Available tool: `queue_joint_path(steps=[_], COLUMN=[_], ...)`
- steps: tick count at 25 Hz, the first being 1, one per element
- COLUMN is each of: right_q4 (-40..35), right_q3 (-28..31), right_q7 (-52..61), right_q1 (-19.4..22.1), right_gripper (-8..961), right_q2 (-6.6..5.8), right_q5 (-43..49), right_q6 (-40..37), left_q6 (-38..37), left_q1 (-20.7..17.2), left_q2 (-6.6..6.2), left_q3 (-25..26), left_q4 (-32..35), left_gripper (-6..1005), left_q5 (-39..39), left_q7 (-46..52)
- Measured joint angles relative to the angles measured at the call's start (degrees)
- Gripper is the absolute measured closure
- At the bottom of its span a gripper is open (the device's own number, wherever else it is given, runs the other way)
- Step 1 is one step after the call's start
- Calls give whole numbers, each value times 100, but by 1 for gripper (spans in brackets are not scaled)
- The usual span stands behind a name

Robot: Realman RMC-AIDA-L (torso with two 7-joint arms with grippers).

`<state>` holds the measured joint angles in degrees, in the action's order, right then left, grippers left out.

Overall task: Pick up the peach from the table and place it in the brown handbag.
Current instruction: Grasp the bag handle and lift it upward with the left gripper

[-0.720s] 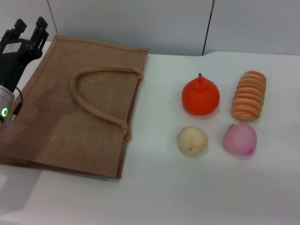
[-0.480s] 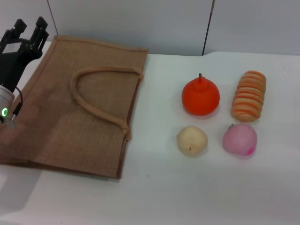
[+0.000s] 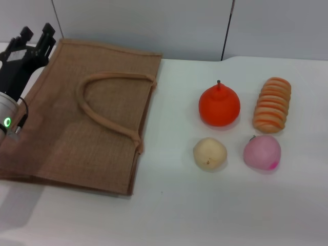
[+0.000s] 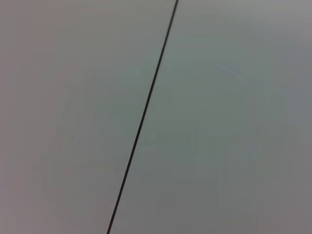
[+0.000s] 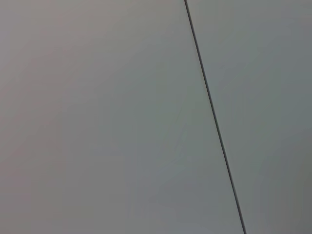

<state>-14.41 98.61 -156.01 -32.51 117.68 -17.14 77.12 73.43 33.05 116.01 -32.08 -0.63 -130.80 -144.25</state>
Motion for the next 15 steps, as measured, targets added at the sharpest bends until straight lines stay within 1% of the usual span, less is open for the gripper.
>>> queue_joint_path(steps=[7,12,15], right_q4=[0,0,0], right_q3=[0,-4,-9], right_q7=[0,0,0], right_q1=[14,31,29], right_gripper=[275,275,274], right_q2=[0,0,-5], right_q5=[0,0,0], right_q6=[-4,-5,-5], left_q6=[-869,-1830,-2265], left_q1=[160,366,424], left_q2=[-60,-114,-114], left_q3=[-8,-9,-9], left_q4=[62,262,539], left_gripper=[408,413,416], left_q5=[331,1026,1532], left_q7=[527,1266,1813])
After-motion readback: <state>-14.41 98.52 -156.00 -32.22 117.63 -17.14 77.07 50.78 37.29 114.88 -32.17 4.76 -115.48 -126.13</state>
